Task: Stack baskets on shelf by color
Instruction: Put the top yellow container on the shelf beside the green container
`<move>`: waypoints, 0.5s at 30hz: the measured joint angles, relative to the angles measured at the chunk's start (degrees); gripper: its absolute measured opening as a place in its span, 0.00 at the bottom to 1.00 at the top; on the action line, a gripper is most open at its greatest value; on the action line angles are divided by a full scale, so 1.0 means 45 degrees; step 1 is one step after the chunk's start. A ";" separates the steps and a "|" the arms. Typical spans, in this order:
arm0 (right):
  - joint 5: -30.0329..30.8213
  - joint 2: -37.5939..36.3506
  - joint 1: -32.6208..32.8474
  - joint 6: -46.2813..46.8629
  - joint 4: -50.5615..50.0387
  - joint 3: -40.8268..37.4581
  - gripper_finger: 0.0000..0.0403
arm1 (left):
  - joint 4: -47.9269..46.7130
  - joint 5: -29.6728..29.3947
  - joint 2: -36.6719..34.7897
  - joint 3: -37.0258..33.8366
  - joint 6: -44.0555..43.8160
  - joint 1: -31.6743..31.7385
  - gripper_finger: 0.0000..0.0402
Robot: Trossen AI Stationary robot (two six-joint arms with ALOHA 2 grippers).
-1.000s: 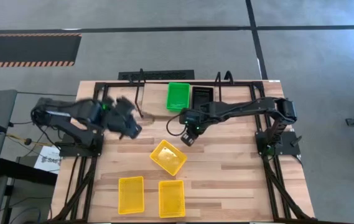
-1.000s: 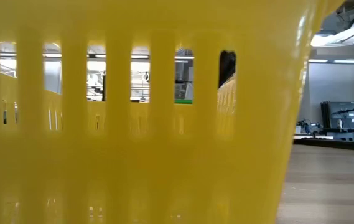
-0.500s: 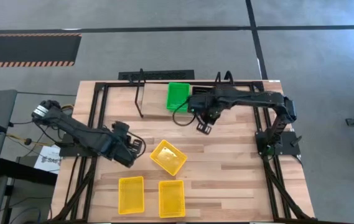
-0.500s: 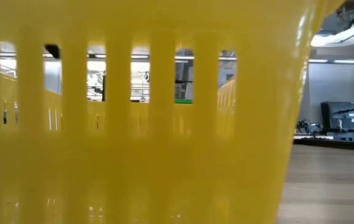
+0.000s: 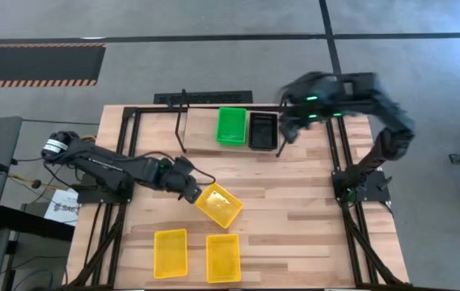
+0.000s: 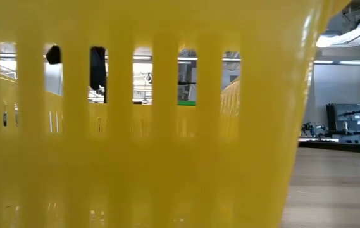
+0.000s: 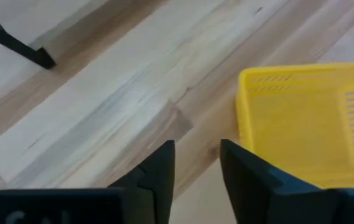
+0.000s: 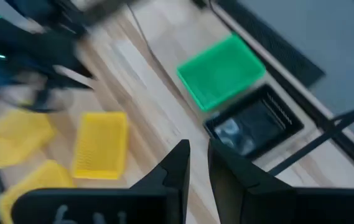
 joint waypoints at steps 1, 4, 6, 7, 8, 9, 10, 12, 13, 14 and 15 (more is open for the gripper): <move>0.0000 -0.0317 0.0048 0.0036 0.0013 0.0191 0.19 | -0.0001 0.0228 0.0001 -0.0066 0.0110 0.0177 0.31; -0.0005 -0.1233 0.0189 0.0088 0.0086 0.0489 0.19 | -0.0021 0.1181 0.0003 -0.0286 0.0283 0.0693 0.37; 0.0048 -0.1803 0.0188 0.0088 0.0258 0.0606 0.19 | 0.0200 0.1494 0.0111 -0.0359 0.0292 0.0922 0.39; 0.0150 -0.2115 0.0179 0.0083 0.0337 0.0611 0.19 | 0.0373 0.1657 0.0182 -0.0404 0.0293 0.0994 0.40; 0.0270 -0.2424 0.0181 0.0063 0.0415 0.0608 0.19 | 0.0475 0.1762 0.0204 -0.0435 0.0251 0.1041 0.40; 0.0358 -0.2676 0.0168 0.0008 0.0501 0.0613 0.19 | 0.0726 0.1822 0.0276 -0.0436 0.0089 0.1064 0.41; 0.0411 -0.2906 0.0163 -0.0059 0.0544 0.0617 0.19 | 0.1275 0.1905 0.0373 -0.0422 -0.0009 0.1082 0.41; 0.0595 -0.3359 0.0104 -0.0206 0.0533 0.0603 0.19 | 0.1985 0.2078 0.0503 -0.0419 -0.0020 0.1098 0.40; 0.0635 -0.3506 0.0056 -0.0223 0.0563 0.0608 0.19 | 0.2331 0.2212 0.0625 -0.0419 0.0043 0.1095 0.40; 0.0672 -0.3692 0.0060 -0.0259 0.0583 0.0608 0.19 | 0.2822 0.2370 0.0785 -0.0404 0.0038 0.1093 0.40; 0.0680 -0.3873 0.0074 -0.0315 0.0590 0.0594 0.19 | 0.2992 0.2413 0.0948 -0.0400 -0.0099 0.1093 0.39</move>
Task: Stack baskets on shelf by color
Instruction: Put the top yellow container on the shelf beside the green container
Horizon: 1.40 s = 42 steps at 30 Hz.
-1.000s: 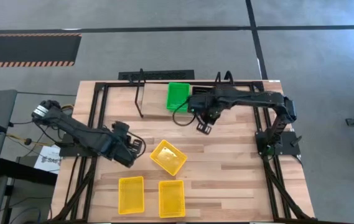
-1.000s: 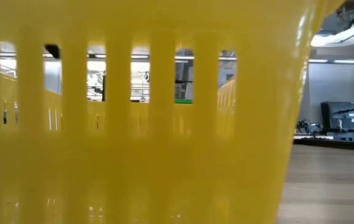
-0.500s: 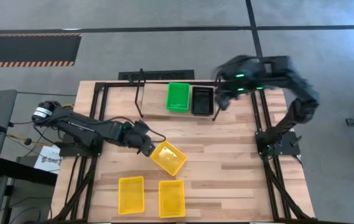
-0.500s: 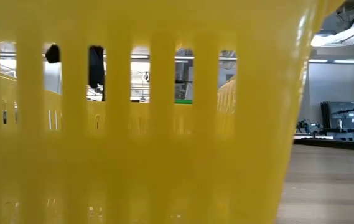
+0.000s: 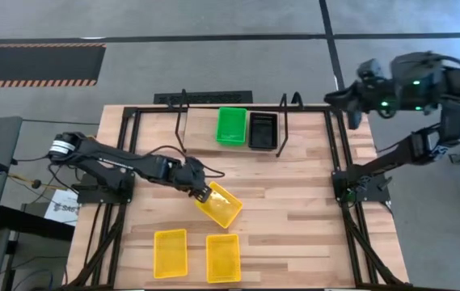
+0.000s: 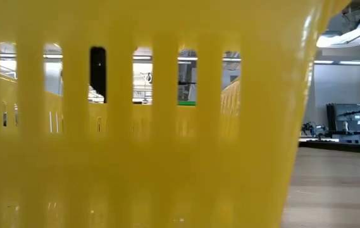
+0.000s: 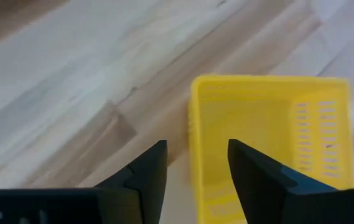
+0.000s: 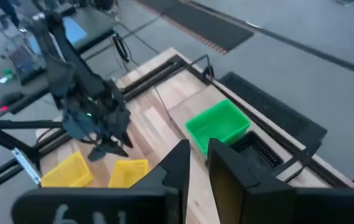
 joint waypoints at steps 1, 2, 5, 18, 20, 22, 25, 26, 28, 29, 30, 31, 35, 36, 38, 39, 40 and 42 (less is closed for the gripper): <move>0.0000 -0.0116 0.0031 -0.0035 0.0031 0.0003 0.19 | -0.0107 0.0037 0.0162 0.0000 -0.0167 0.0000 0.39; 0.0005 -0.0176 0.0069 -0.0044 0.0127 0.0009 0.19 | -0.0060 0.0103 0.0353 0.0000 -0.0215 0.0000 0.38; -0.0034 -0.0535 0.0238 -0.0305 0.0241 0.0014 0.19 | 0.0026 0.0669 0.1038 0.0014 -0.0463 0.0039 0.36; -0.0044 -0.0933 0.0783 -0.0382 0.0425 -0.0006 0.19 | 0.1669 0.2606 0.2940 0.0069 -0.0942 0.0121 0.28; -0.0044 -0.0946 0.0778 -0.0385 0.0419 -0.0001 0.19 | 0.1406 0.2616 0.2896 0.0305 -0.0623 0.0187 0.17; -0.0044 -0.0967 0.0778 -0.0423 0.0391 -0.0001 0.19 | 0.0796 0.2598 0.2843 0.0863 0.0023 0.0296 0.05; -0.0044 -0.0967 0.0778 -0.0661 0.0214 0.0004 0.19 | -0.1307 0.2135 0.2843 0.2391 0.1251 0.0497 0.01; -0.0044 -0.0965 0.0778 -0.0698 0.0163 0.0004 0.19 | -0.2239 0.1737 0.2843 0.3102 0.1629 0.0561 0.01; -0.0044 -0.0952 0.0778 -0.0817 0.0063 0.0004 0.19 | -0.4363 0.0577 0.2843 0.4674 0.2350 0.0702 0.00; -0.0049 -0.0944 0.0778 -0.0958 -0.0011 0.0004 0.19 | -0.5456 -0.0006 0.2843 0.5568 0.2672 0.0805 0.00; -0.0049 -0.0943 0.0778 -0.1073 -0.0095 -0.0001 0.19 | -0.6591 -0.0603 0.2843 0.6432 0.2989 0.0934 0.00; -0.0049 -0.0943 0.0778 -0.1145 -0.0184 -0.0001 0.19 | -0.7640 -0.1222 0.2843 0.7308 0.3297 0.1085 0.00; -0.0049 -0.0954 0.0778 -0.1522 -0.0512 -0.0001 0.19 | -1.0396 -0.3065 0.2821 1.0516 0.5130 0.1947 0.00; -0.0049 -0.0950 0.0778 -0.1606 -0.0570 -0.0001 0.19 | -1.0899 -0.3263 0.2819 1.1185 0.5697 0.2232 0.00; -0.0049 -0.0948 0.0778 -0.1706 -0.0549 -0.0001 0.19 | -1.1513 -0.3498 0.2814 1.2345 0.6841 0.2903 0.00; -0.0049 -0.0947 0.0778 -0.1715 -0.0560 -0.0001 0.19 | -1.1697 -0.3504 0.2814 1.2828 0.7491 0.3271 0.00; -0.0044 -0.0943 0.0778 -0.1715 -0.0551 -0.0001 0.19 | -1.1782 -0.3478 0.2814 1.3244 0.8253 0.3689 0.00; -0.0044 -0.0933 0.0778 -0.1715 -0.0547 -0.0001 0.19 | -1.1726 -0.3228 0.2814 1.3937 0.9878 0.4499 0.00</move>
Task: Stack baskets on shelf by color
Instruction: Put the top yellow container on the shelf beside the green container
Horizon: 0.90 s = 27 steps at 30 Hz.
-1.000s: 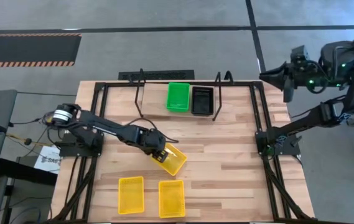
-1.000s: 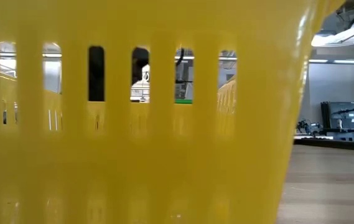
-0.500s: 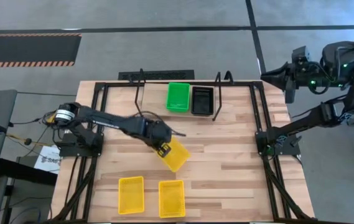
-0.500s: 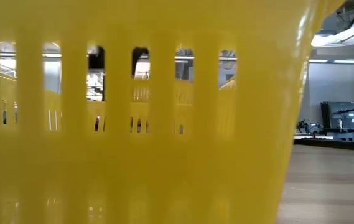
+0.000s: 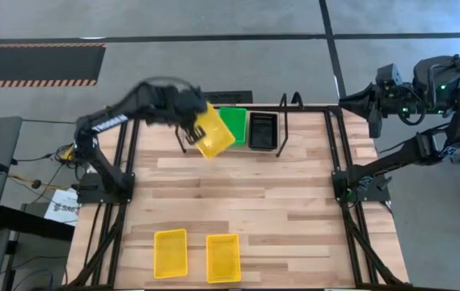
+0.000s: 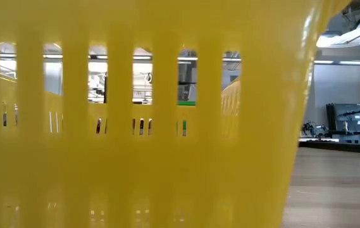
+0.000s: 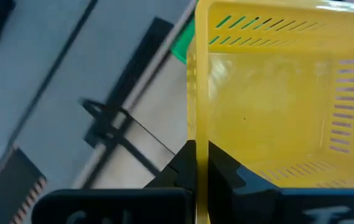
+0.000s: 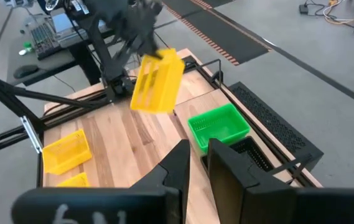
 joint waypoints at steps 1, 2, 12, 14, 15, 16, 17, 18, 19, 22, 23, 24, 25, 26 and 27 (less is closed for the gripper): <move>0.0000 0.0017 -0.0004 0.0000 0.0014 0.0000 0.19 | 0.0082 0.0221 -0.0003 0.0225 0.0736 0.0436 0.00; 0.0005 0.0097 -0.0005 0.0004 0.0053 0.0000 0.19 | 0.0167 0.0518 -0.0005 0.0404 0.1387 0.0842 0.00; 0.0600 0.1406 -0.0027 0.0007 0.0668 -0.0005 0.19 | -0.0384 0.3475 0.1099 0.0546 0.7001 0.4249 0.00; 0.0872 0.1676 -0.0142 0.0010 0.0709 -0.0015 0.19 | -0.0462 0.4153 0.1483 0.0546 0.8030 0.4809 0.00; 0.1004 0.1790 -0.0241 0.0015 0.0729 -0.0008 0.19 | -0.0443 0.4352 0.1700 0.0546 0.8512 0.4992 0.00; 0.1035 0.1889 -0.0350 0.0036 0.0734 0.0000 0.19 | -0.0435 0.4416 0.1905 0.0546 0.9015 0.5139 0.00; 0.1039 0.1991 -0.0456 0.0122 0.0729 0.0000 0.19 | -0.0449 0.4425 0.2105 0.0546 0.9441 0.5316 0.00; 0.1050 0.2127 -0.0566 0.0208 0.0730 0.0000 0.19 | -0.0443 0.4390 0.2306 0.0546 0.9864 0.5484 0.00; 0.1064 0.2281 -0.0681 0.0299 0.0732 0.0005 0.19 | -0.0445 0.4382 0.2524 0.0546 1.0250 0.5614 0.00; 0.1064 0.2688 -0.0984 0.0539 0.0729 -0.0005 0.19 | -0.0333 0.4538 0.3117 0.0546 1.1131 0.6043 0.00; 0.1064 0.2800 -0.1067 0.0598 0.0734 -0.0005 0.19 | -0.0131 0.4660 0.3297 0.0546 1.1299 0.6190 0.00; 0.1064 0.2897 -0.1134 0.0660 0.0734 -0.0005 0.19 | 0.0092 0.4750 0.3470 0.0546 1.1433 0.6336 0.00; 0.1064 0.2992 -0.1185 0.0685 0.0729 -0.0001 0.19 | 0.0236 0.4804 0.3669 0.0551 1.1576 0.6436 0.00; 0.1063 0.3087 -0.1231 0.0690 0.0734 0.0000 0.19 | 0.0311 0.4838 0.3892 0.0551 1.1673 0.6511 0.00; 0.1059 0.3184 -0.1289 0.0690 0.0729 0.0000 0.19 | 0.0355 0.4840 0.4125 0.0551 1.1746 0.6598 0.00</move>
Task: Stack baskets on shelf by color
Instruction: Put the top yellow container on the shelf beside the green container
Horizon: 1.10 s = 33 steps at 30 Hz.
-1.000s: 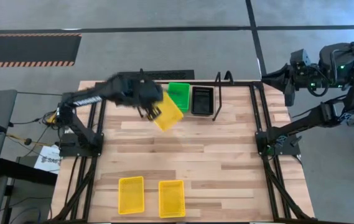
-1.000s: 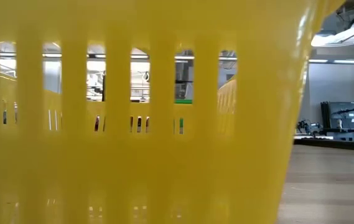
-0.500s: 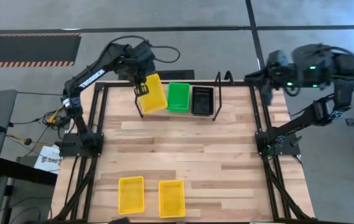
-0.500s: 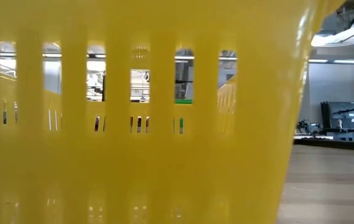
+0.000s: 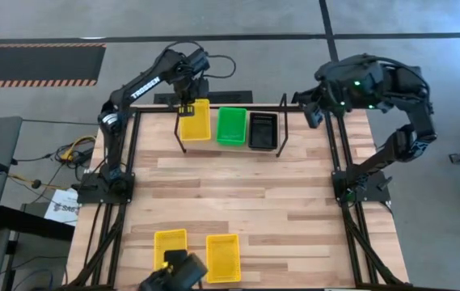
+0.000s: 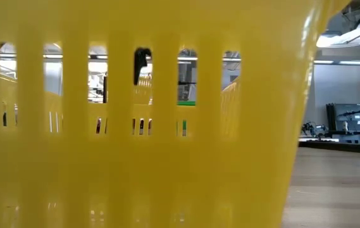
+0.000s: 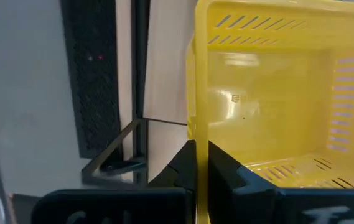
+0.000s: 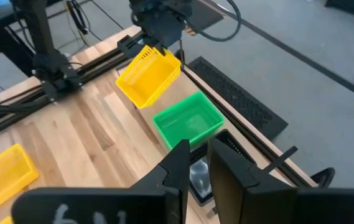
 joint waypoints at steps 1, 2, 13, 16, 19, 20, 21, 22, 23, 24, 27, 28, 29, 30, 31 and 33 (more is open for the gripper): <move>0.0000 0.0086 -0.0021 0.0000 0.0000 0.0000 0.19 | 0.0016 0.0041 0.0236 0.0000 0.0086 0.0066 0.00; -0.0003 0.0155 -0.0059 0.0000 0.0000 0.0000 0.19 | 0.0013 0.0094 0.0448 0.0000 0.0140 0.0107 0.00; -0.0049 0.0216 -0.0052 0.0238 -0.0005 0.0000 0.19 | 0.1302 0.0651 0.1946 -0.0005 0.0610 0.0149 0.00; -0.0051 0.0212 -0.0052 0.0238 -0.0010 0.0000 0.19 | 0.1514 0.0648 0.2108 -0.0005 0.0623 0.0136 0.00; -0.0053 0.0216 -0.0052 0.0233 -0.0006 0.0000 0.19 | 0.1631 0.0689 0.2235 0.0000 0.0664 0.0118 0.00; -0.0053 0.0216 -0.0052 0.0233 -0.0010 0.0000 0.19 | 0.1621 0.0736 0.2302 0.0000 0.0659 0.0126 0.00; -0.0058 0.0216 -0.0052 0.0233 -0.0010 0.0000 0.19 | 0.1644 0.0734 0.2399 -0.0001 0.0661 0.0128 0.00; -0.0055 0.0216 -0.0052 0.0233 -0.0010 0.0000 0.19 | 0.1735 0.0731 0.2466 -0.0004 0.0664 0.0112 0.00; -0.0058 0.0216 -0.0052 0.0233 -0.0007 0.0000 0.19 | 0.1762 0.0785 0.2505 -0.0005 0.0654 0.0109 0.00; -0.0066 0.0216 -0.0052 0.0234 -0.0010 0.0000 0.19 | 0.1752 0.0830 0.2530 -0.0007 0.0614 0.0110 0.00; -0.0069 0.0217 -0.0052 0.0326 -0.0010 0.0000 0.19 | 0.1959 0.0831 0.2631 -0.0005 0.0524 0.0046 0.00; -0.0087 0.0221 -0.0052 0.0330 -0.0012 0.0000 0.19 | 0.1950 0.0765 0.2655 -0.0009 0.0372 0.0046 0.00; -0.0087 0.0221 -0.0052 0.0335 -0.0015 0.0000 0.19 | 0.1991 0.0653 0.2660 -0.0010 0.0242 0.0037 0.00; -0.0087 0.0221 -0.0052 0.0335 -0.0015 0.0000 0.19 | 0.2036 0.0610 0.2660 -0.0010 0.0136 0.0031 0.00; -0.0096 0.0221 -0.0052 0.0335 -0.0018 0.0000 0.19 | 0.2038 0.0599 0.2660 -0.0010 -0.0054 0.0036 0.00; -0.0129 0.0221 -0.0052 0.0338 -0.0034 0.0000 0.19 | 0.2022 0.0528 0.2677 -0.0010 -0.0583 0.0047 0.00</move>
